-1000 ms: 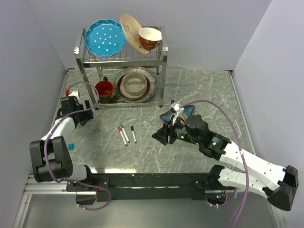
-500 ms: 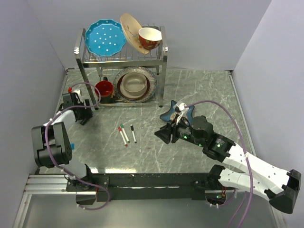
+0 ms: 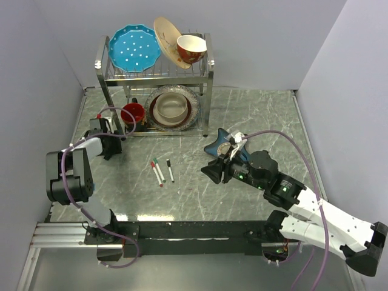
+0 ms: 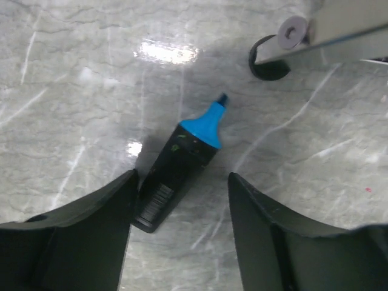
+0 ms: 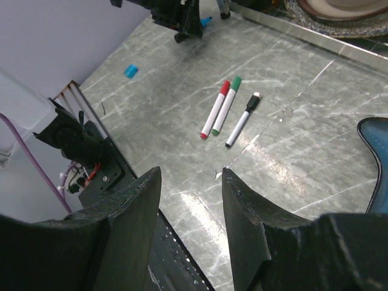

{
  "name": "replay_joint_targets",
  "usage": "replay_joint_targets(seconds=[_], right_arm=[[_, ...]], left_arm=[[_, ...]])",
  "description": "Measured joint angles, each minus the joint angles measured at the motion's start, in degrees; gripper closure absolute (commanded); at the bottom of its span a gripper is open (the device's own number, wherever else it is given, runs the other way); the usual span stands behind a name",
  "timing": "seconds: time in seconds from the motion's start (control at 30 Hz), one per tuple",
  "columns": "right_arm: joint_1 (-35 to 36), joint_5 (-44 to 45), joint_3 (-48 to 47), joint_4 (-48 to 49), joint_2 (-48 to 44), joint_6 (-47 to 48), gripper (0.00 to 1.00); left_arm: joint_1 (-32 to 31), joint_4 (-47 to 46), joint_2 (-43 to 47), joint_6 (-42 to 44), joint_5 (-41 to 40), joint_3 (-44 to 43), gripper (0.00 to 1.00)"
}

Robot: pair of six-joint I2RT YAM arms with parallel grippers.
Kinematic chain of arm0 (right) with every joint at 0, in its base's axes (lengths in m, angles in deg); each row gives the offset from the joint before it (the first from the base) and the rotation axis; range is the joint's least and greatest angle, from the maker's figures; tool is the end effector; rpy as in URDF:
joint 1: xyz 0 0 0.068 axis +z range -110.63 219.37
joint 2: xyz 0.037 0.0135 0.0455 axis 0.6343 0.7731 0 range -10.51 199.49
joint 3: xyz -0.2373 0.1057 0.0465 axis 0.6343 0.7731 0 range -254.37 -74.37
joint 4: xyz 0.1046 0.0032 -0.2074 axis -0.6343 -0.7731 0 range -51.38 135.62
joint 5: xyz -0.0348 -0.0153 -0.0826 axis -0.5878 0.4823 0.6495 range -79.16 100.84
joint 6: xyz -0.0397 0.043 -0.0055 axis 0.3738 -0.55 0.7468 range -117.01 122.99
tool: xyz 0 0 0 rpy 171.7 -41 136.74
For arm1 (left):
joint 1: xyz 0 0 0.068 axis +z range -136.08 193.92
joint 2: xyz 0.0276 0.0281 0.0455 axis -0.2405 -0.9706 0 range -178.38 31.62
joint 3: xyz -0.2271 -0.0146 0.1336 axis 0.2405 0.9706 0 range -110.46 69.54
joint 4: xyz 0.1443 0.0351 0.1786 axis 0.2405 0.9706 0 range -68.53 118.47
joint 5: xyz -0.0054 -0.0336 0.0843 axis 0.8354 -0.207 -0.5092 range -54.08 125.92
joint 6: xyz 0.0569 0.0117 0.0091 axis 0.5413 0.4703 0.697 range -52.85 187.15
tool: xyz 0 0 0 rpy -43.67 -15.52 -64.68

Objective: Insert the pens into the pen caps

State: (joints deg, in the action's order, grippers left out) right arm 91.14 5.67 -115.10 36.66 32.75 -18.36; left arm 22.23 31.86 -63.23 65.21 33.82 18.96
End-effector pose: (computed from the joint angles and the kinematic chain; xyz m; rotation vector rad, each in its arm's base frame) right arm 0.0988 0.1318 0.3155 -0.5607 1.7974 0.9841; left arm 0.3005 0.0455 0.1661 -0.2405 2.5148 0.0911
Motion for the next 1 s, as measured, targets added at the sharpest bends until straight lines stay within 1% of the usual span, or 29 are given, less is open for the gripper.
replay_joint_targets(seconds=[0.2, 0.27, 0.4, 0.43, 0.5, 0.53, 0.63, 0.73, 0.87, 1.0], right_arm=[[0.00, 0.70, 0.00, -1.18, -2.47, 0.04, 0.48], [0.00, 1.11, 0.00, -1.81, -3.43, 0.04, 0.48], [0.00, 1.33, 0.00, -2.84, -5.29, 0.04, 0.48], [0.00, 1.38, 0.00, -3.13, -5.84, 0.02, 0.48], [0.00, 1.53, 0.00, -3.67, -6.56, 0.02, 0.47], [0.00, 1.60, 0.00, -4.17, -6.97, 0.00, 0.47], [0.00, 1.79, 0.00, -5.20, -8.07, -0.04, 0.47], [0.00, 2.03, 0.00, -5.92, -9.14, -0.22, 0.47], [0.00, 2.16, -0.04, -6.47, -9.46, -0.76, 0.44], [0.00, 2.16, -0.11, -6.54, -9.55, -1.57, 0.44]], left_arm=[[-2.03, 0.39, 0.00, -1.25, -2.21, -0.04, 0.51], [-2.36, 0.55, 0.00, -1.84, -2.67, -0.04, 0.60], [-2.78, 0.98, 0.00, -2.32, -3.87, -0.07, 0.73], [-2.89, 1.09, 0.00, -2.40, -4.20, -0.09, 0.82], [-3.02, 1.29, 0.02, -2.69, -4.59, -0.11, 0.92], [-3.10, 1.40, 0.09, -2.93, -4.83, -0.11, 0.99], [-3.50, 1.88, 0.63, -3.93, -5.75, 0.22, 0.99], [-4.13, 3.10, 3.48, -4.81, -5.79, 2.58, 0.99], [-5.46, 5.73, 9.62, -6.58, -5.29, 4.48, 0.99], [-5.44, 6.05, 16.87, -9.66, -5.16, 4.48, 0.99]])
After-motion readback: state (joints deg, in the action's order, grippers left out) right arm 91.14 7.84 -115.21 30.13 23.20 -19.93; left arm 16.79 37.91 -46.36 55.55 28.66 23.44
